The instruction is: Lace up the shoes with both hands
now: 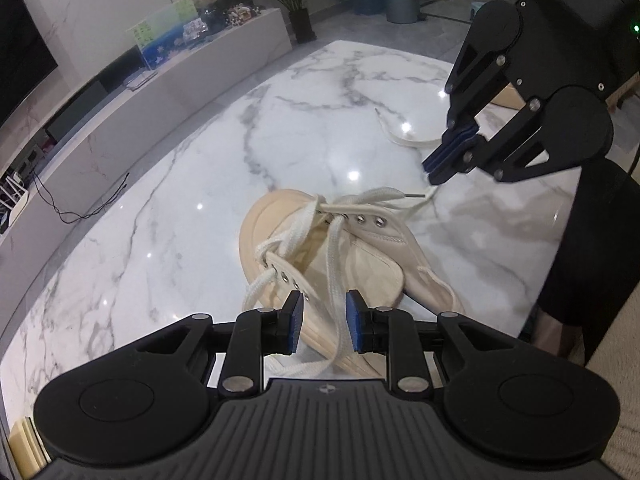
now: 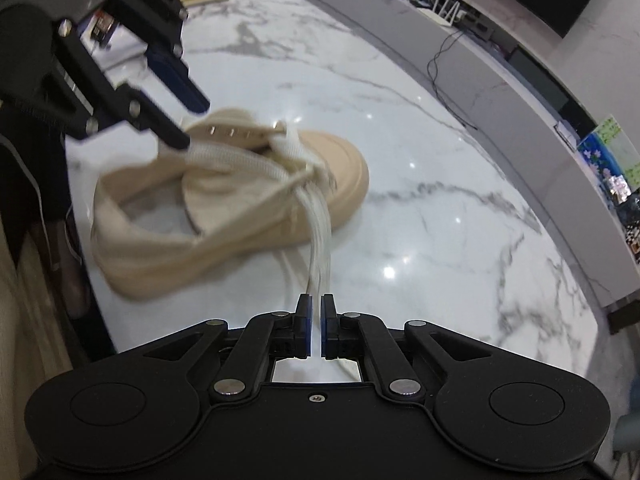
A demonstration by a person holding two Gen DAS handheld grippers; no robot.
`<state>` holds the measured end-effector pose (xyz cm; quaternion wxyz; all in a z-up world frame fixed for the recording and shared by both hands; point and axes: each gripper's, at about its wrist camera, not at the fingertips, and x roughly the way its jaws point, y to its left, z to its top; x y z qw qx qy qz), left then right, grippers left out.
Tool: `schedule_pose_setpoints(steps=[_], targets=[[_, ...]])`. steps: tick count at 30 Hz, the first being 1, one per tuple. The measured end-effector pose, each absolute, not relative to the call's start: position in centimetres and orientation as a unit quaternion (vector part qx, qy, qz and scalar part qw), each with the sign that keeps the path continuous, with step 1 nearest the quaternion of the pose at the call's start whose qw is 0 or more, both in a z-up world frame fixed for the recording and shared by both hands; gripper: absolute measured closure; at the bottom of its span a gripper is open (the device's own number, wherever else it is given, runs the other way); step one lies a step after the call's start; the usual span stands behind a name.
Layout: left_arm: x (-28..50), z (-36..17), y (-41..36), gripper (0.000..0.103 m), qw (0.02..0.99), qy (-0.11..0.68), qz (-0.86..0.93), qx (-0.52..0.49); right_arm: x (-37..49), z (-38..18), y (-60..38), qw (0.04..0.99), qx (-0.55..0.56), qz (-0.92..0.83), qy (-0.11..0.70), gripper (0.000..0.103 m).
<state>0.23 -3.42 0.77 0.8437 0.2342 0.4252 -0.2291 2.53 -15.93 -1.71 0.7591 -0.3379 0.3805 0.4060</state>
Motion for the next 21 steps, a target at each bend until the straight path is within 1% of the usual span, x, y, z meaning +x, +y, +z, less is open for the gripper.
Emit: schedule_pose_setpoints(steps=[2,4,5,6,10,11,13,14,15,16,18,21], targets=[[0.5,0.8,-3.3,0.08,0.844,0.423,-0.232,0.233,3.1,-1.9,-15.4,0.759,-0.334,0.41,0.38,0.1],[0.9,0.8,-3.1,0.08,0.845,0.419,-0.239,0.229,3.4,-2.0,-14.8,0.757,-0.33,0.415,0.381,0.09],[1.0,0.8,-3.1,0.079,0.845,0.418,-0.241,0.229,3.6,-2.1,-14.6,0.757,-0.331,0.417,0.379,0.079],[1.1,0.7,-3.2,0.079,0.846,0.417,-0.242,0.23,3.7,-2.1,-14.4,0.757,-0.332,0.418,0.375,0.071],[1.7,0.4,-3.2,0.078,0.848,0.418,-0.238,0.223,4.2,-2.4,-13.6,0.758,-0.332,0.423,0.37,0.071],[1.8,0.4,-3.2,0.078,0.848,0.42,-0.237,0.219,4.3,-2.5,-13.4,0.757,-0.335,0.423,0.369,0.072],[1.9,0.3,-3.0,0.078,0.849,0.422,-0.237,0.213,4.5,-3.0,-12.8,0.752,-0.348,0.419,0.371,0.078],[1.9,0.4,-3.0,0.078,0.849,0.422,-0.237,0.212,4.5,-3.1,-12.7,0.75,-0.351,0.419,0.371,0.087],[1.9,0.4,-2.9,0.078,0.849,0.422,-0.237,0.211,4.5,-3.3,-12.6,0.749,-0.352,0.418,0.374,0.093],[1.8,0.4,-2.8,0.077,0.849,0.422,-0.236,0.211,4.5,-3.5,-12.5,0.747,-0.353,0.417,0.379,0.096],[1.7,0.3,-2.5,0.075,0.849,0.426,-0.231,0.21,4.5,-3.6,-12.6,0.749,-0.346,0.414,0.385,0.102],[1.5,0.3,-2.1,0.074,0.85,0.427,-0.227,0.207,4.3,-3.2,-13.1,0.755,-0.339,0.404,0.39,0.103]])
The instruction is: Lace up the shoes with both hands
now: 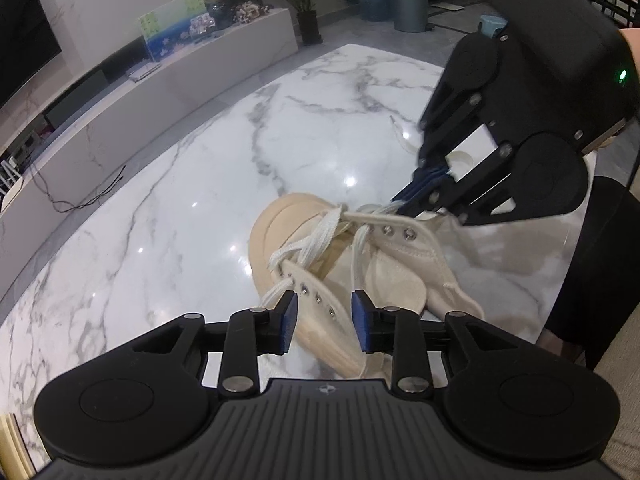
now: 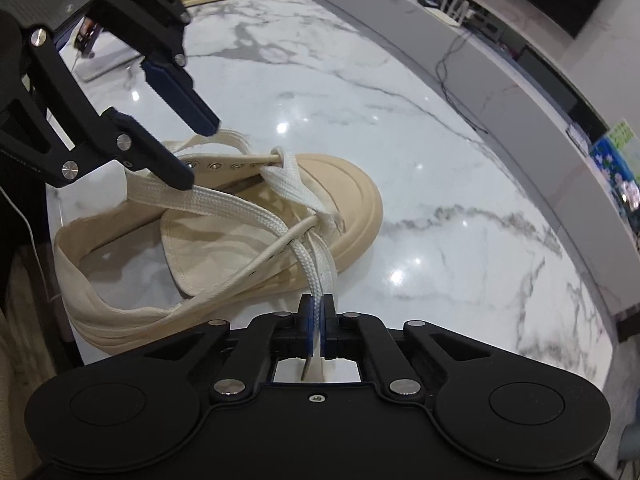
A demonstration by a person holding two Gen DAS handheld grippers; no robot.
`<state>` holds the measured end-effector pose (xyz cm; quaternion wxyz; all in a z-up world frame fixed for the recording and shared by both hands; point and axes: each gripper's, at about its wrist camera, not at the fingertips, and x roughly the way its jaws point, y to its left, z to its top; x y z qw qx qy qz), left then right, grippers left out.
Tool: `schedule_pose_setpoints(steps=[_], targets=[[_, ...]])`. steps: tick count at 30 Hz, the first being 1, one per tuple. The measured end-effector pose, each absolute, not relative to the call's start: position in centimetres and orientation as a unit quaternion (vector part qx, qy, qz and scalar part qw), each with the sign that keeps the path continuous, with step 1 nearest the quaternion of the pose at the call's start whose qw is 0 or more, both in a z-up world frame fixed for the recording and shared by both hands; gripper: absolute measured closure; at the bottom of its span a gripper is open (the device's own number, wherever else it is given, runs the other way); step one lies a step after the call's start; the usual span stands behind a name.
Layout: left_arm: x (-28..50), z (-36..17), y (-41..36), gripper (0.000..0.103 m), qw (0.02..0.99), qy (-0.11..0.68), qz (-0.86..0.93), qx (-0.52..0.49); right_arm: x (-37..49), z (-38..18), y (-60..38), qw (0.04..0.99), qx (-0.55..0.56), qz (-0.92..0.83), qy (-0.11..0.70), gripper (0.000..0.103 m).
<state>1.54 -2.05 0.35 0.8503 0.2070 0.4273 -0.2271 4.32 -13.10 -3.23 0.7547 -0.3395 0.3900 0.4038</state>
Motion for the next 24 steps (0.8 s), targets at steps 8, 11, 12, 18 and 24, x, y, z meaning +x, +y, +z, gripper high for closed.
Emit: schedule_pose_setpoints(steps=[8,11,12,18,24], targets=[[0.7,0.9,-1.4,0.069,0.854,0.424,-0.224,0.203,2.9,-3.3,-15.3,0.751,-0.378,0.351,0.412,0.103],[0.3,0.9,-1.4,0.069,0.853,0.426,-0.222,0.205,2.8,-3.7,-17.4,0.753,-0.386,0.316,0.429,0.103],[0.1,0.9,-1.3,0.069,0.853,0.427,-0.222,0.204,2.8,-3.8,-18.0,0.753,-0.39,0.306,0.433,0.103],[0.0,0.6,-1.5,0.069,0.848,0.432,-0.227,0.206,2.6,-4.5,-21.7,0.747,-0.41,0.253,0.459,0.103],[1.5,0.1,-3.4,0.069,0.847,0.424,-0.234,0.218,2.1,-4.2,-23.7,0.751,-0.391,0.238,0.477,0.103]])
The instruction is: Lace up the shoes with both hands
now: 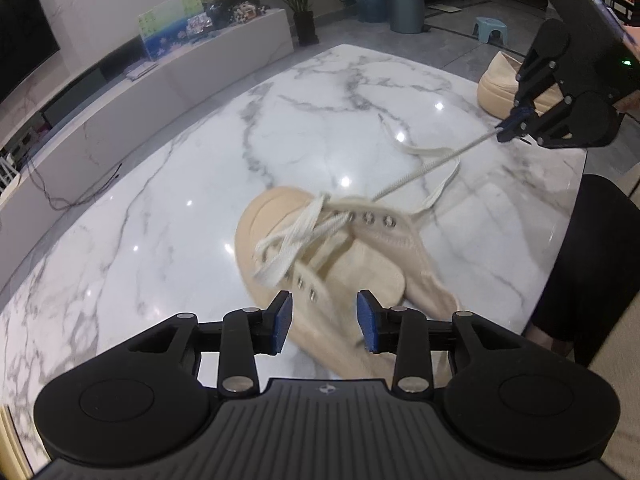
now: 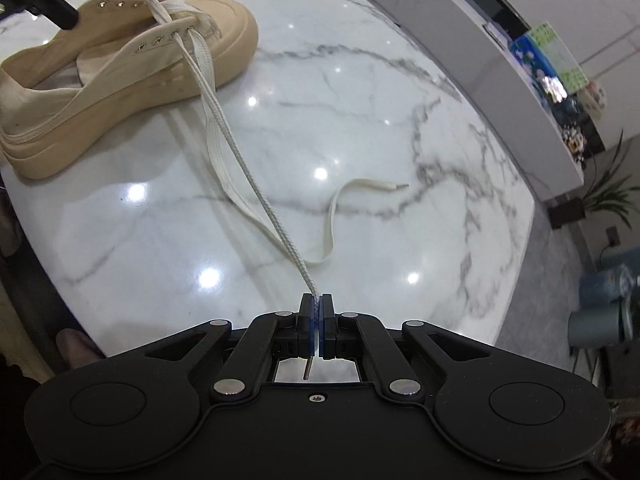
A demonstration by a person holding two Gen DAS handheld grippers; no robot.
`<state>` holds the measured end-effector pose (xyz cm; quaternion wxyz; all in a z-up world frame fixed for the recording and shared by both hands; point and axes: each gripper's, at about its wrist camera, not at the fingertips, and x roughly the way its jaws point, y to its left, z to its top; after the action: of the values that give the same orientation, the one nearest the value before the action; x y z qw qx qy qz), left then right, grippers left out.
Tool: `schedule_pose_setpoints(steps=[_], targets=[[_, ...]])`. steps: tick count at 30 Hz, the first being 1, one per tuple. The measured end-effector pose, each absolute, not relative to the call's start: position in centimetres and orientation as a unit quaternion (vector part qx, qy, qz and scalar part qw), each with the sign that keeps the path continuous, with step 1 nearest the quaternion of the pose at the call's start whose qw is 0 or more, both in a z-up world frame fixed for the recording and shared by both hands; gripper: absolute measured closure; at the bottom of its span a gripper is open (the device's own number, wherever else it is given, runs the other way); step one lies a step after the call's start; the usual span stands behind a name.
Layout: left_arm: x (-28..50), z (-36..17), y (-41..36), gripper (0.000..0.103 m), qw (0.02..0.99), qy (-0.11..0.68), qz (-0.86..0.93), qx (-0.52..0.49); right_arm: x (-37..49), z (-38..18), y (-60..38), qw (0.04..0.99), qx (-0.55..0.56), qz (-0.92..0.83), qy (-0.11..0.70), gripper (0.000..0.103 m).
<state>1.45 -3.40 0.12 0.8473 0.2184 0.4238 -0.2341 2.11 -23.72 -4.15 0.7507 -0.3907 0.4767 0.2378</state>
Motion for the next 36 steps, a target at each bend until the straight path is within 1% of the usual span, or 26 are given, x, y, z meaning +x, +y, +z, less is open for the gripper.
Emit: schedule_pose_setpoints(steps=[1,2,3,11,15,20,24,28,31,33,35,36], targets=[[1.8,-0.1,-3.6,0.073,0.847,0.426,-0.227,0.221,2.1,-4.2,-23.9,0.75,-0.393,0.232,0.479,0.103],[2.2,-0.3,-3.7,0.079,0.848,0.43,-0.218,0.222,2.1,-4.2,-24.1,0.749,-0.395,0.227,0.481,0.103],[2.5,-0.5,-3.6,0.081,0.848,0.434,-0.209,0.222,2.0,-4.3,-24.4,0.748,-0.397,0.221,0.483,0.103],[2.7,-0.9,-1.7,0.081,0.849,0.449,-0.186,0.207,2.6,-5.1,-27.1,0.734,-0.397,0.173,0.523,0.103],[2.6,-0.6,-2.3,0.08,0.849,0.445,-0.196,0.207,2.5,-6.4,-27.6,0.71,-0.442,0.148,0.528,0.103],[2.9,-0.6,-2.7,0.075,0.85,0.441,-0.2,0.207,2.5,-7.9,-28.0,0.687,-0.475,0.126,0.536,0.103],[3.0,-0.7,-2.6,0.075,0.849,0.444,-0.196,0.21,2.9,-7.8,-27.9,0.693,-0.445,0.148,0.547,0.103],[2.9,-0.5,-2.7,0.075,0.85,0.443,-0.196,0.208,4.0,-6.3,-27.5,0.722,-0.373,0.185,0.552,0.103],[2.9,-0.4,-2.9,0.075,0.85,0.442,-0.199,0.207,4.9,-5.1,-26.7,0.741,-0.33,0.207,0.547,0.099],[3.0,-0.2,-3.0,0.075,0.852,0.439,-0.2,0.205,5.5,-4.7,-26.0,0.749,-0.317,0.217,0.54,0.083],[3.0,0.1,-3.0,0.075,0.853,0.437,-0.201,0.202,6.5,-4.3,-25.4,0.76,-0.303,0.223,0.53,0.078],[3.1,0.2,-3.0,0.075,0.854,0.437,-0.201,0.2,7.1,-4.2,-25.1,0.765,-0.295,0.223,0.527,0.078]])
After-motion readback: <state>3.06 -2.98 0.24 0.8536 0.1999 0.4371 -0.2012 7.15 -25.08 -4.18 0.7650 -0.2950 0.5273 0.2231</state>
